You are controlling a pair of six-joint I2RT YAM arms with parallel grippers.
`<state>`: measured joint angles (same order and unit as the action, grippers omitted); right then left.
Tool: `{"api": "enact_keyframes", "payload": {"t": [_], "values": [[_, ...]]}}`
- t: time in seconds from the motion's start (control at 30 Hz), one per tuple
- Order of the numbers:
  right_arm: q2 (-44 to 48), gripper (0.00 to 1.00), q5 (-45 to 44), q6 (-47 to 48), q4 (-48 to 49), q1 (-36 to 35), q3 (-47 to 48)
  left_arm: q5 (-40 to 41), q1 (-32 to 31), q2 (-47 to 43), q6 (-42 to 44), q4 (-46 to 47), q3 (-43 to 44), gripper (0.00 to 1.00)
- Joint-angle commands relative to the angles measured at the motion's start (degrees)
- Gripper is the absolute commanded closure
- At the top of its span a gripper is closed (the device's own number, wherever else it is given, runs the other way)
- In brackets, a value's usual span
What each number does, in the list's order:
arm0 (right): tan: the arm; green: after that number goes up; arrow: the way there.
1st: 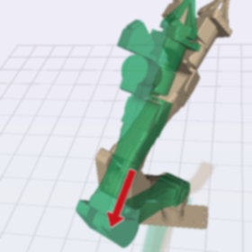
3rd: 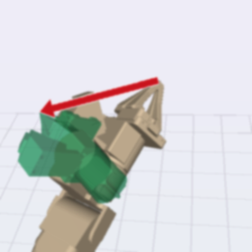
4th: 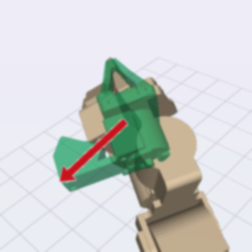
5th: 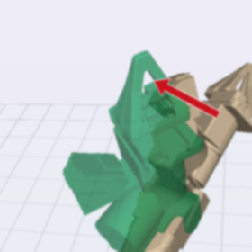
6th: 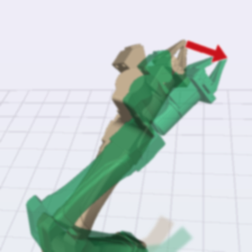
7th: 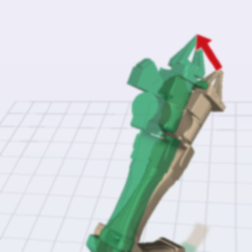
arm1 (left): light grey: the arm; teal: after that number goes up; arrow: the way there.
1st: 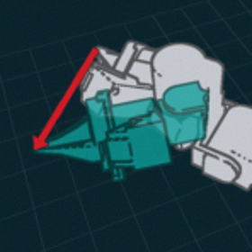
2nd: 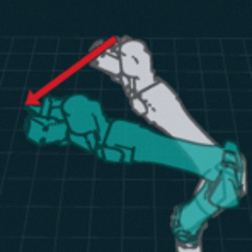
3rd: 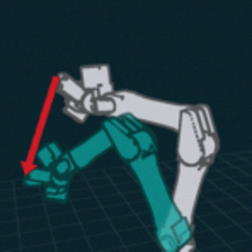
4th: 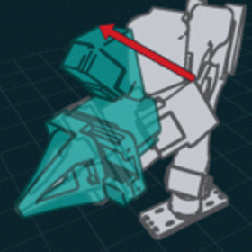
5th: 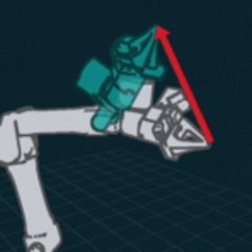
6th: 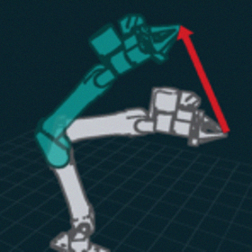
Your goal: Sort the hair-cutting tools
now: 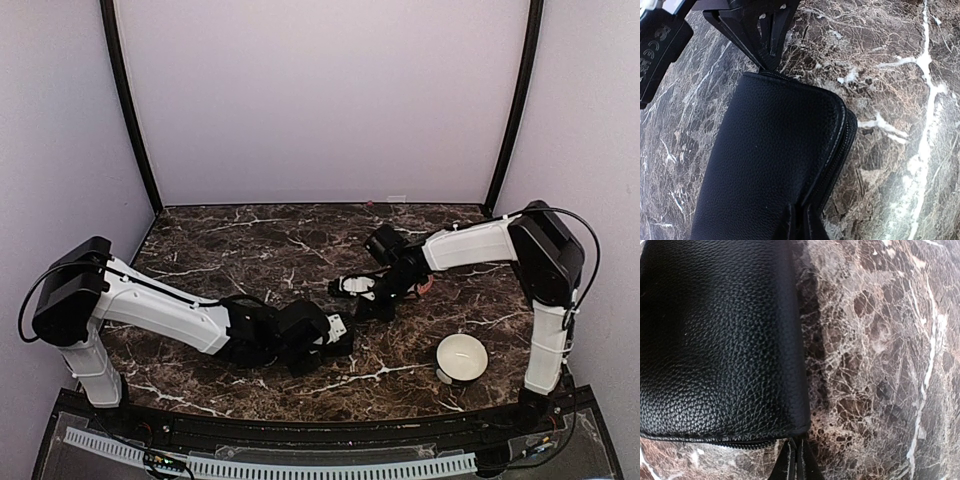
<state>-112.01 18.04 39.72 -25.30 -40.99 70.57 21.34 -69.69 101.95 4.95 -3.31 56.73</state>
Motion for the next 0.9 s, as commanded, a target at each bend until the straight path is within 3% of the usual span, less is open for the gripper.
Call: {"api": "enact_keyframes", "payload": {"t": [0.0, 0.4, 0.67, 0.87], "values": [[-1.7, 1.0, -0.3, -2.7, -3.1, -0.3, 2.6, -0.7, 1.2, 0.0, -2.1, -6.0, -2.3, 1.0], [9.4, 1.0, -2.2, 4.8, -6.7, -1.4, -10.6, 1.9, 3.2, 3.5, -5.8, -10.1, -1.7, 1.0], [11.9, 1.0, 5.7, 0.0, -4.9, -10.1, -14.8, 4.4, 3.9, 4.0, -8.2, -8.4, 0.4, 1.0], [13.9, 1.0, 14.5, -4.9, -5.9, -11.4, -13.9, 4.3, 4.5, 4.1, -13.1, -5.6, 0.0, 1.0]]}}
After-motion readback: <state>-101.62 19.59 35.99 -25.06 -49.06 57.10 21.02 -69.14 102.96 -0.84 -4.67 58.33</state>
